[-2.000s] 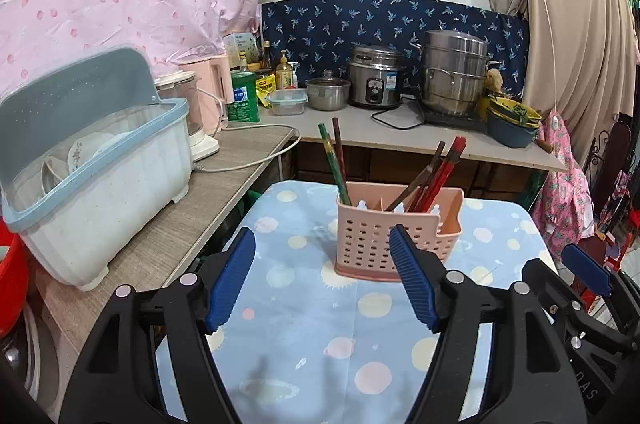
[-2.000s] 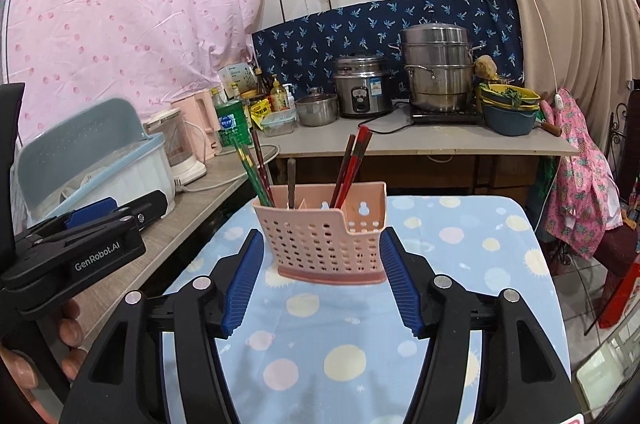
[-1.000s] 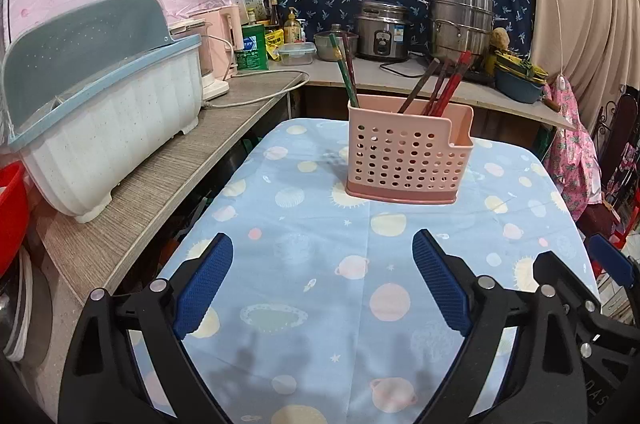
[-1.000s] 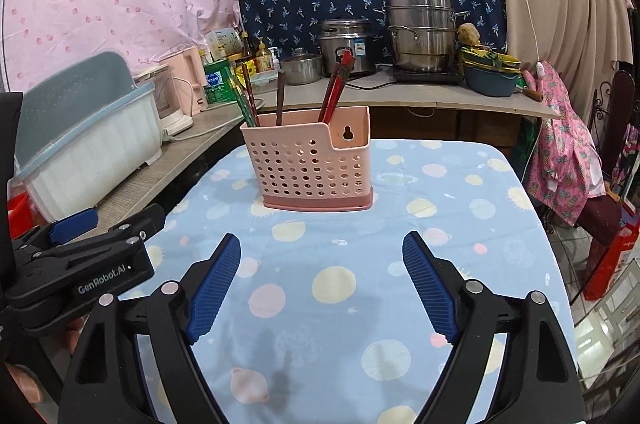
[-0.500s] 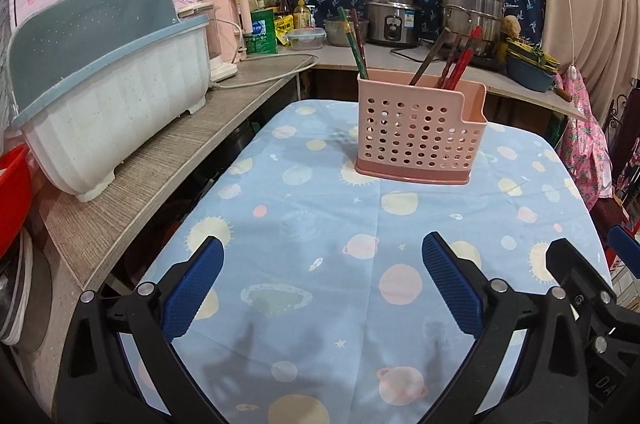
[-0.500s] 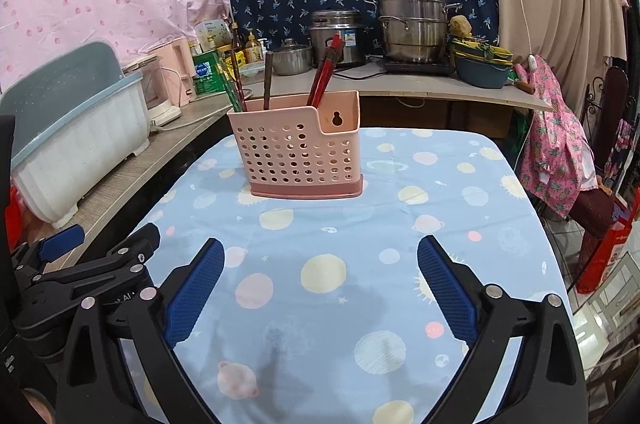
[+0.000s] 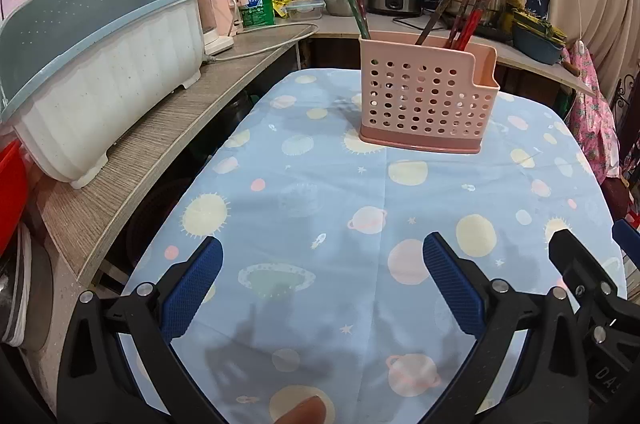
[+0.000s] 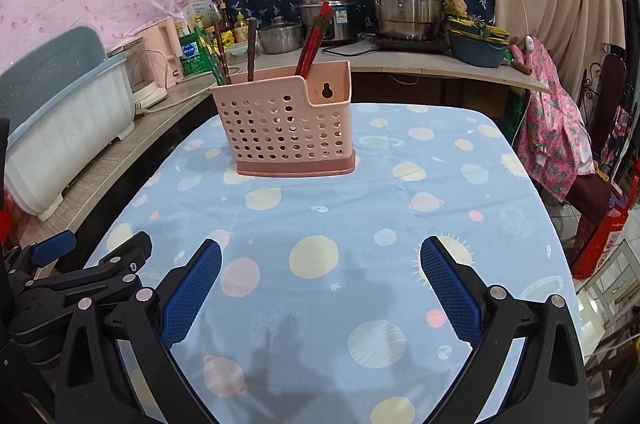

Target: Organize utensils

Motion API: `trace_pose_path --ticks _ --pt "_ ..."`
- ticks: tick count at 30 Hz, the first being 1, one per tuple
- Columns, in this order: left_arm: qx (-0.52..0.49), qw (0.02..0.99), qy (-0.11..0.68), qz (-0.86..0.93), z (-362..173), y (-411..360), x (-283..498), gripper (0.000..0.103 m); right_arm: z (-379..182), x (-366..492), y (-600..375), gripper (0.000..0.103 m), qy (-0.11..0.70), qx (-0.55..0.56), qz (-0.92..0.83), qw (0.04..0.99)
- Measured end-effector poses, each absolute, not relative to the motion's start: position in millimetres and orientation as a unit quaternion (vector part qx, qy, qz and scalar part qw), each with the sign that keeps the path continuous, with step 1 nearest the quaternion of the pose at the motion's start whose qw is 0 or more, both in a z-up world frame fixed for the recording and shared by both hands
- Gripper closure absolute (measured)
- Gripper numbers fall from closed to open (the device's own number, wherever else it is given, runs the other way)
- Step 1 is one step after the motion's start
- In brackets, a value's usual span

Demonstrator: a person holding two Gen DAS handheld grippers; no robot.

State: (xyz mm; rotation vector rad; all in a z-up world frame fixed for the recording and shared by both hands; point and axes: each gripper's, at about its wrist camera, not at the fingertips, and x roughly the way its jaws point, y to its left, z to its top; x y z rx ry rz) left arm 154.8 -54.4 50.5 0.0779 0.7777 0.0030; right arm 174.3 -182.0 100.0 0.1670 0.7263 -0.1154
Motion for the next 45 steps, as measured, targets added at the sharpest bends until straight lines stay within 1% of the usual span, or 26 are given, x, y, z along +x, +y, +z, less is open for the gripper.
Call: trace_pose_path --ticks 29,45 --pt "0.050 0.928 0.368 0.002 56 -59 187 0.007 101 204 -186 0.007 0.356 0.076 -0.063 0.929" --pt "0.052 0.931 0.362 0.005 59 -59 190 0.007 103 209 -184 0.007 0.353 0.074 -0.063 0.930"
